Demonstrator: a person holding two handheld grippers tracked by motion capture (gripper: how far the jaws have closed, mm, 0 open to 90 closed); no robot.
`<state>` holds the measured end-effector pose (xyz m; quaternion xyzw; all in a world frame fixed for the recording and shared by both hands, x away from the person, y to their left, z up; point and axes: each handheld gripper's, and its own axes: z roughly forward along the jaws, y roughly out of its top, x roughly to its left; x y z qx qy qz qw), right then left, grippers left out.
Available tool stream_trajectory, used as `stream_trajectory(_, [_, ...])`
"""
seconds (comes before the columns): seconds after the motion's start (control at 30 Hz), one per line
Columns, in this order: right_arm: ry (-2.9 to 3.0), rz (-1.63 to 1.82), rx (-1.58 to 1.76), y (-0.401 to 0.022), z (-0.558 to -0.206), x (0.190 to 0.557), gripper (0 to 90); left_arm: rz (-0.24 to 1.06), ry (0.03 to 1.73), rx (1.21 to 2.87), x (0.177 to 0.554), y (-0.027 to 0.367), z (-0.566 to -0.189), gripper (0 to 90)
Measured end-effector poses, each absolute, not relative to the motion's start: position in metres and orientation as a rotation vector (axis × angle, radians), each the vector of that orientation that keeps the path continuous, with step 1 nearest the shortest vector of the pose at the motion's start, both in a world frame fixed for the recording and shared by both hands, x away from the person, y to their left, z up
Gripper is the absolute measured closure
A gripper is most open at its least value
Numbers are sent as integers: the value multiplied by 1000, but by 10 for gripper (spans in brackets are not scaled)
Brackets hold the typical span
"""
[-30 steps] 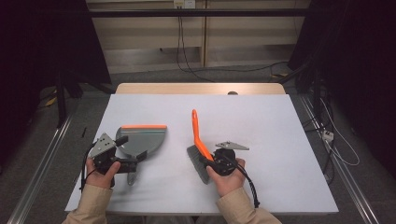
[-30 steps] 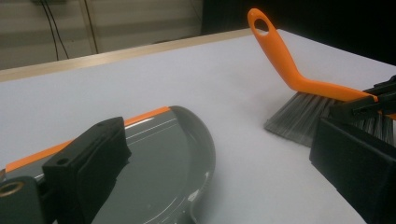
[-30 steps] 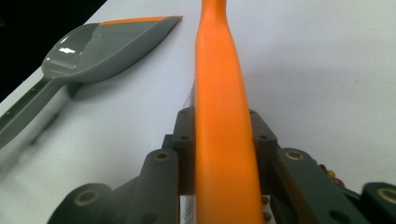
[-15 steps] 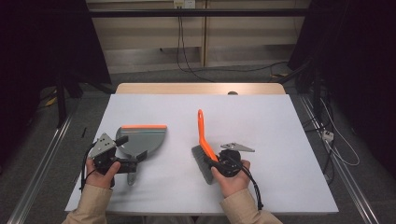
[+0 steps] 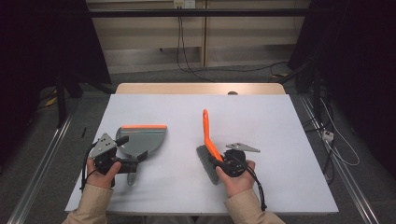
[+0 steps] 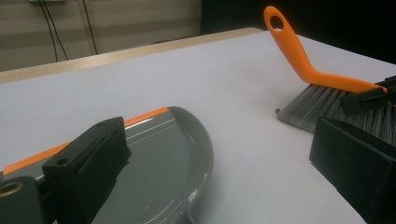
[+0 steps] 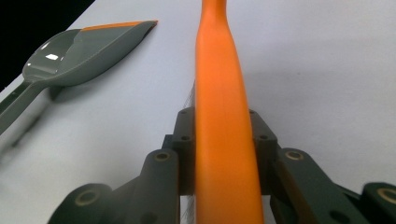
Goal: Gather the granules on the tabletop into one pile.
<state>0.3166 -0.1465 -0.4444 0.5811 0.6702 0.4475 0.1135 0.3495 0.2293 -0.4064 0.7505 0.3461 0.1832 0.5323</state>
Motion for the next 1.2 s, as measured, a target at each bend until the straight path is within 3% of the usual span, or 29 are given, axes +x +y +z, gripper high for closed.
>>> stream_trajectory(0.67, [1964, 1433, 1669, -147, -427, 330, 717, 435, 817, 1795, 351, 228, -407, 41])
stream_trajectory(1.2, [2119, 1275, 1369, -135, -414, 402, 717, 436, 836, 1786, 354, 231, -408, 41])
